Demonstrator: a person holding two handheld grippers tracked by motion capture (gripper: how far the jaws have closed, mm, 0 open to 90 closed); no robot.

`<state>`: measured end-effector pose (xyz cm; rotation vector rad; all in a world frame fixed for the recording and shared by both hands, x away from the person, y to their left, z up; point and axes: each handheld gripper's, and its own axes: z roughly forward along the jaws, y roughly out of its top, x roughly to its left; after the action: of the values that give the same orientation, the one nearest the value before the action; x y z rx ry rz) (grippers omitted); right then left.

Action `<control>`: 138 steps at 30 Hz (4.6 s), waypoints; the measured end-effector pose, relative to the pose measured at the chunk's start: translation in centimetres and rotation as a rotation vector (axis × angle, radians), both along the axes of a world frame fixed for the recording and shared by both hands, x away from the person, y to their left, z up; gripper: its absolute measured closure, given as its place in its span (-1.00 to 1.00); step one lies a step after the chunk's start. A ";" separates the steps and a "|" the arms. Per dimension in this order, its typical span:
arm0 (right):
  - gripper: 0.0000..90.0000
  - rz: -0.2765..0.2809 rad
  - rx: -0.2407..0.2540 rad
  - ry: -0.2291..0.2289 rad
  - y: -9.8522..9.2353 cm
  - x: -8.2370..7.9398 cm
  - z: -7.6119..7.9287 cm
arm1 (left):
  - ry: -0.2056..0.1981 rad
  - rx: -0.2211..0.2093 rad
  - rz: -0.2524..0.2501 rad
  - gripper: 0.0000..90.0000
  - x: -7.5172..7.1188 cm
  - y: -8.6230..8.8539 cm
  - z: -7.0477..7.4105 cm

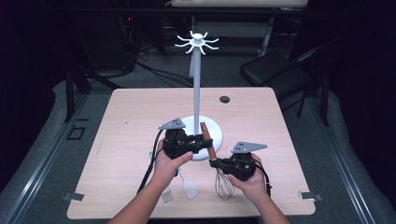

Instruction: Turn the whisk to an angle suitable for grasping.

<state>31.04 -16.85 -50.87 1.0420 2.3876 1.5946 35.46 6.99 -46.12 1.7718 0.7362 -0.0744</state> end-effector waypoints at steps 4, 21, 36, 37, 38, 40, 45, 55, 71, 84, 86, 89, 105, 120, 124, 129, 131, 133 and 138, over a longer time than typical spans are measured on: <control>0.90 -0.001 0.018 -0.004 -0.1 0.0 0.1 | 0.011 -0.008 -0.028 0.34 -0.2 0.0 -0.6; 0.90 0.012 0.050 -0.019 0.1 0.2 0.2 | 0.056 -0.018 -0.065 0.47 -0.8 -0.9 -2.1; 0.89 -0.002 0.027 -0.036 0.4 0.1 0.1 | 0.062 -0.009 -0.057 0.57 -1.0 -1.4 -2.0; 0.89 -0.002 0.030 -0.036 0.4 0.1 0.1 | 0.069 -0.006 -0.062 0.57 -1.0 -1.4 -1.9; 0.89 0.001 0.033 -0.036 0.4 0.1 0.1 | 0.074 -0.004 -0.062 0.57 -0.9 -1.4 -1.9; 0.86 0.004 0.042 -0.035 0.3 0.1 0.1 | 0.072 0.000 -0.058 0.57 -0.9 -1.4 -1.7; 0.73 -0.014 0.052 -0.040 -0.2 0.0 0.3 | 0.056 0.030 -0.025 0.58 -0.9 -1.1 -1.3; 0.65 -0.056 0.034 -0.049 -1.9 0.0 0.4 | 0.020 0.054 0.049 0.58 -0.7 0.8 0.8; 0.55 -0.188 -0.065 -0.002 -3.0 0.9 -1.4 | -0.084 0.179 0.170 0.58 -0.8 2.2 6.9; 0.52 -0.202 -0.096 -0.007 -3.1 0.9 -1.8 | -0.158 0.220 0.238 0.58 0.0 3.1 12.3; 0.52 -0.208 -0.099 -0.007 -3.2 1.0 -1.8 | -0.172 0.230 0.239 0.58 0.3 3.0 13.2; 0.52 -0.211 -0.098 -0.006 -3.3 1.0 -1.8 | -0.193 0.240 0.248 0.58 0.6 2.7 14.4; 0.52 -0.216 -0.093 -0.001 -3.5 1.1 -2.0 | -0.223 0.275 0.289 0.58 2.2 1.7 17.1; 0.52 -0.215 -0.087 0.002 -3.6 1.2 -2.1 | -0.195 0.277 0.301 0.58 4.3 1.6 16.8; 0.52 -0.218 -0.088 -0.002 -3.7 1.3 -2.1 | -0.195 0.274 0.299 0.58 4.6 1.4 16.7; 0.52 -0.217 -0.084 -0.002 -3.7 1.3 -2.2 | -0.201 0.278 0.297 0.58 5.0 1.2 16.5; 0.52 -0.217 -0.085 0.001 -3.6 1.3 -2.2 | -0.203 0.276 0.292 0.58 5.2 1.2 16.5; 0.52 -0.218 -0.087 0.001 -3.6 1.3 -2.1 | -0.202 0.276 0.284 0.58 5.1 1.1 16.5; 0.52 -0.218 -0.086 0.000 -3.7 1.3 -2.2 | -0.207 0.289 0.271 0.58 5.0 0.9 16.4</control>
<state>32.38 -20.55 -53.03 1.2352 2.2307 1.4057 40.43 7.91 -29.70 1.8978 0.8602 0.4102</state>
